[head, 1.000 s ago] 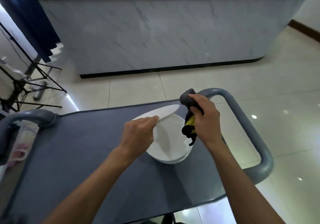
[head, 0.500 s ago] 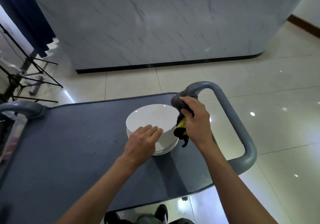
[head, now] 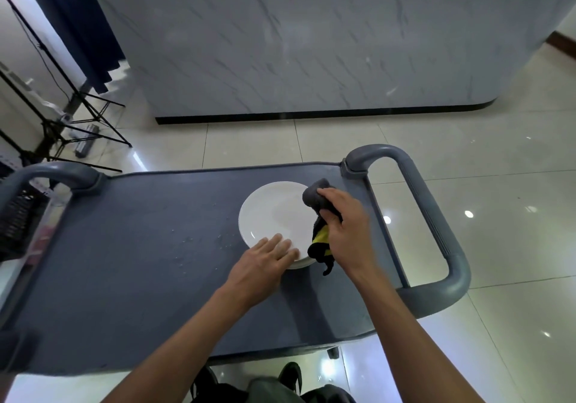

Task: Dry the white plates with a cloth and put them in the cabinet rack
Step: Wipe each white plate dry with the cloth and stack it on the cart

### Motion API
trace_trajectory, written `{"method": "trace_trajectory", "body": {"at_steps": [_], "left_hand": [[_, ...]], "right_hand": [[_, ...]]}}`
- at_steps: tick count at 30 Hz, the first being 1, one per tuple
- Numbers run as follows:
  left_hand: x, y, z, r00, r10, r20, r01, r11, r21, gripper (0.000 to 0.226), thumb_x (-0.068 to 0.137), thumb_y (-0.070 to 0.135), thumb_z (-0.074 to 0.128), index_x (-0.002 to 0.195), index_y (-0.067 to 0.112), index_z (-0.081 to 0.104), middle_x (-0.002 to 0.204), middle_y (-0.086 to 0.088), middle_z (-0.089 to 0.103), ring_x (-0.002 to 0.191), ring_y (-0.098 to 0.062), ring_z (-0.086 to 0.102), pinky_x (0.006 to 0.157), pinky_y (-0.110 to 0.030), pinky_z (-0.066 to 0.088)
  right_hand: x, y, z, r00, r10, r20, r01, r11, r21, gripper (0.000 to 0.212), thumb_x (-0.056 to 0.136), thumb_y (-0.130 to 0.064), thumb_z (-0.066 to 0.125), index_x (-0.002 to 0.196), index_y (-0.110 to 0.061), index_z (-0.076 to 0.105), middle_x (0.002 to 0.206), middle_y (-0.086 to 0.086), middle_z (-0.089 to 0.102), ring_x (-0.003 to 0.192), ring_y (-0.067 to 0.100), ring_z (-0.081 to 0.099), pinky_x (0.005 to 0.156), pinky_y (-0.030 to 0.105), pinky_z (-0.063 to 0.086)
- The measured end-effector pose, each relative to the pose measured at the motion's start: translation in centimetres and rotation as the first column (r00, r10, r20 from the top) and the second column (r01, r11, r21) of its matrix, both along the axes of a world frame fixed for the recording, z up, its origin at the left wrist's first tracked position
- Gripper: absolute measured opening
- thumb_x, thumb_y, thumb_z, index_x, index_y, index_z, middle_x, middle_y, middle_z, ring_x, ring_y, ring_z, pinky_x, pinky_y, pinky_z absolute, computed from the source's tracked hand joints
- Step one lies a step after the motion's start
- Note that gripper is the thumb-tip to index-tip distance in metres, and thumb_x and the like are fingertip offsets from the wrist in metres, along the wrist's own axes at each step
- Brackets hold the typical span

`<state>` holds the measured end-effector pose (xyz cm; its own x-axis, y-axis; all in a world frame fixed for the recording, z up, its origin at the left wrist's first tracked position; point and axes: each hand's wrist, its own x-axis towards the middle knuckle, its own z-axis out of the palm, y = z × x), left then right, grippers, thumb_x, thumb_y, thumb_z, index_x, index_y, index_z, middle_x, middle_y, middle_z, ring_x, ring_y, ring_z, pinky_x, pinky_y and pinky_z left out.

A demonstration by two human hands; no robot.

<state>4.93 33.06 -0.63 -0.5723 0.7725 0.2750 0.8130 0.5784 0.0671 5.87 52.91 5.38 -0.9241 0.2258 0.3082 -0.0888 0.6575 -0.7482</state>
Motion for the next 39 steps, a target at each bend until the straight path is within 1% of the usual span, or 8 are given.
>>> {"method": "trace_trajectory", "body": {"at_steps": [6, 11, 14, 19, 23, 28, 34, 39], "left_hand": [[0.4, -0.5, -0.7, 0.998, 0.018, 0.054, -0.021, 0.999, 0.043, 0.039, 0.077, -0.006, 0.068, 0.113, 0.007, 0.069, 0.120, -0.008, 0.066, 0.120, -0.035, 0.060, 0.094, -0.045, 0.053], [0.5, -1.0, -0.3, 0.994, 0.046, 0.097, -0.073, 0.953, 0.293, 0.012, 0.084, 0.001, 0.071, 0.085, 0.012, 0.072, 0.089, 0.000, 0.072, 0.098, -0.026, 0.071, 0.074, -0.038, 0.059], [0.4, -1.8, 0.3, 0.962, 0.175, 0.210, -0.252, 0.868, 0.427, 0.014, 0.089, 0.015, 0.066, 0.078, 0.011, 0.072, 0.077, -0.002, 0.072, 0.079, -0.026, 0.072, 0.060, -0.038, 0.056], [0.1, -3.3, 2.0, 0.821, 0.233, 0.522, -0.547, 0.582, 0.601, 0.007, 0.086, 0.009, 0.076, 0.089, 0.015, 0.078, 0.087, 0.011, 0.076, 0.075, -0.006, 0.071, 0.070, -0.021, 0.055], [0.3, -6.0, 2.1, 0.620, 0.023, 0.784, -0.719, 0.416, 0.556, 0.014, 0.092, 0.014, 0.070, 0.103, 0.022, 0.076, 0.096, 0.009, 0.076, 0.091, -0.011, 0.072, 0.078, -0.025, 0.058], [1.2, -10.1, 1.0, 0.473, -0.223, 0.853, -0.825, 0.229, 0.517, 0.028, 0.090, 0.016, 0.069, 0.118, 0.014, 0.069, 0.107, -0.004, 0.076, 0.097, -0.023, 0.073, 0.076, -0.032, 0.060], [0.7, -16.2, -2.5, 0.389, -0.093, 0.917, -0.905, 0.150, 0.399, 0.035, 0.086, 0.002, 0.074, 0.118, 0.013, 0.068, 0.109, -0.002, 0.075, 0.099, -0.026, 0.072, 0.082, -0.040, 0.061], [-1.2, -20.6, -5.1, 0.322, 0.131, 0.938, -0.937, 0.190, 0.295, 0.035, 0.083, 0.000, 0.074, 0.106, 0.026, 0.070, 0.104, 0.004, 0.075, 0.094, -0.019, 0.071, 0.087, -0.048, 0.058]], "right_hand": [[0.3, -0.5, -0.4, 1.000, 0.019, 0.007, -0.019, 1.000, 0.009, 0.039, 0.090, 0.004, 0.063, 0.125, -0.012, 0.066, 0.126, 0.000, 0.063, 0.117, 0.020, 0.054, 0.103, 0.022, 0.039], [0.3, -1.6, -0.3, 0.999, 0.043, 0.027, -0.042, 0.999, -0.031, 0.040, 0.089, 0.004, 0.064, 0.125, -0.012, 0.066, 0.127, 0.000, 0.063, 0.119, 0.020, 0.053, 0.105, 0.021, 0.038], [0.1, -3.0, 0.0, 0.998, 0.059, 0.024, -0.057, 0.994, -0.091, 0.039, 0.089, 0.003, 0.064, 0.125, -0.013, 0.066, 0.128, -0.002, 0.063, 0.120, 0.019, 0.053, 0.107, 0.030, 0.040], [-0.8, -6.8, 0.7, 0.994, 0.104, 0.018, -0.098, 0.975, -0.201, 0.038, 0.090, 0.000, 0.063, 0.123, -0.017, 0.066, 0.119, -0.016, 0.060, 0.119, 0.016, 0.054, 0.104, 0.028, 0.040], [-1.7, -10.7, 0.4, 0.986, 0.160, 0.046, -0.145, 0.961, -0.235, 0.038, 0.090, -0.002, 0.064, 0.123, -0.019, 0.066, 0.123, -0.011, 0.063, 0.119, 0.016, 0.055, 0.106, 0.030, 0.041], [-2.9, -16.4, -1.4, 0.981, 0.165, 0.101, -0.131, 0.950, -0.282, 0.037, 0.090, -0.005, 0.064, 0.122, -0.023, 0.066, 0.123, -0.010, 0.065, 0.116, 0.008, 0.057, 0.104, 0.023, 0.042], [-4.7, -23.3, -5.0, 0.952, 0.194, 0.237, -0.135, 0.960, -0.247, 0.035, 0.090, -0.009, 0.065, 0.123, -0.021, 0.067, 0.126, -0.008, 0.065, 0.117, 0.011, 0.057, 0.105, 0.028, 0.044], [-6.4, -28.3, -7.8, 0.917, 0.196, 0.346, -0.133, 0.971, -0.198, 0.037, 0.090, -0.009, 0.066, 0.127, -0.015, 0.066, 0.129, 0.001, 0.064, 0.119, 0.018, 0.057, 0.106, 0.033, 0.044]]}}
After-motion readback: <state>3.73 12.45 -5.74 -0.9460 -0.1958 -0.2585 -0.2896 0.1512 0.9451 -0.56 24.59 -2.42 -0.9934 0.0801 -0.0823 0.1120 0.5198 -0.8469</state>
